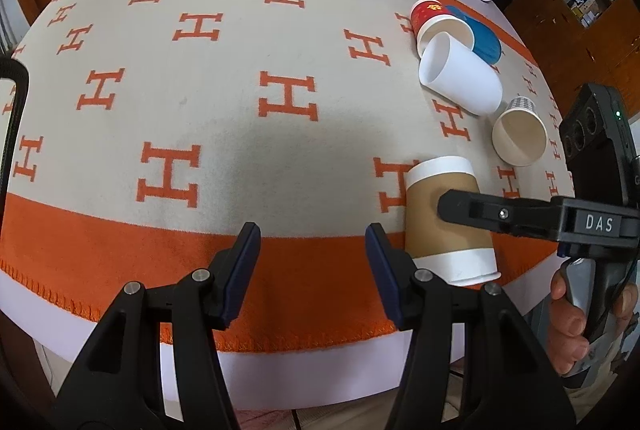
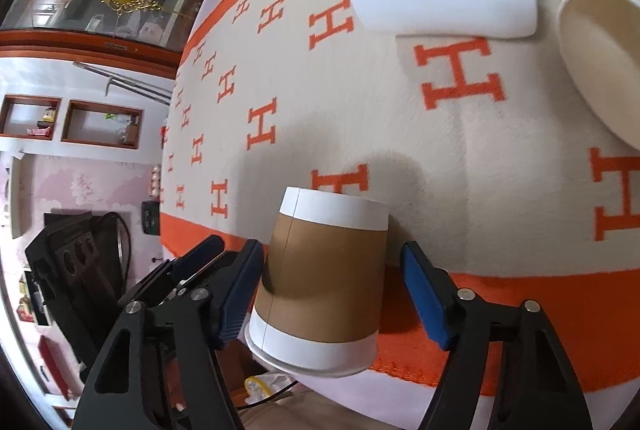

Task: Flip cup upside down
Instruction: 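Close the right gripper on the cup while the left gripper releases it, then rotate the held cup with the right gripper so its base faces up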

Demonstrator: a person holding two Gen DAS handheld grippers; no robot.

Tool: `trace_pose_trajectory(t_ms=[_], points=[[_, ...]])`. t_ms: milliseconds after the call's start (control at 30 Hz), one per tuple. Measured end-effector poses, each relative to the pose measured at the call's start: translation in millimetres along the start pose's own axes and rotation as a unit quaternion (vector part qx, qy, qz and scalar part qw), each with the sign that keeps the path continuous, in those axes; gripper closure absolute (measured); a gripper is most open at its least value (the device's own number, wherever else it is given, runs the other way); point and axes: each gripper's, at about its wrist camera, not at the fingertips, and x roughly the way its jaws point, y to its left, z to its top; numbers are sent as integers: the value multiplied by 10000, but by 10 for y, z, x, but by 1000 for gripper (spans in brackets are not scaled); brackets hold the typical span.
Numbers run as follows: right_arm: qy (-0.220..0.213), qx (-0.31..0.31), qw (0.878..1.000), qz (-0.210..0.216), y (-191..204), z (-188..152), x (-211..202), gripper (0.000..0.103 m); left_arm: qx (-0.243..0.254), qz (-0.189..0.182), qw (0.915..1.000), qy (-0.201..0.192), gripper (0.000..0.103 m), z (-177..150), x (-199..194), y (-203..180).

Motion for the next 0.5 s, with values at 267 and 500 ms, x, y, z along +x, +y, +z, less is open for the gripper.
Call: trace_pose_trajectory(t_ms=[267, 500], points=[[-101, -69, 9999, 79, 63, -45, -28, 40, -15, -10, 10000, -3, 51, 11, 24, 16], [-1281, -677, 9881, -507, 225, -103, -399, 40, -68, 40, 9999, -138, 51, 33, 31, 6]])
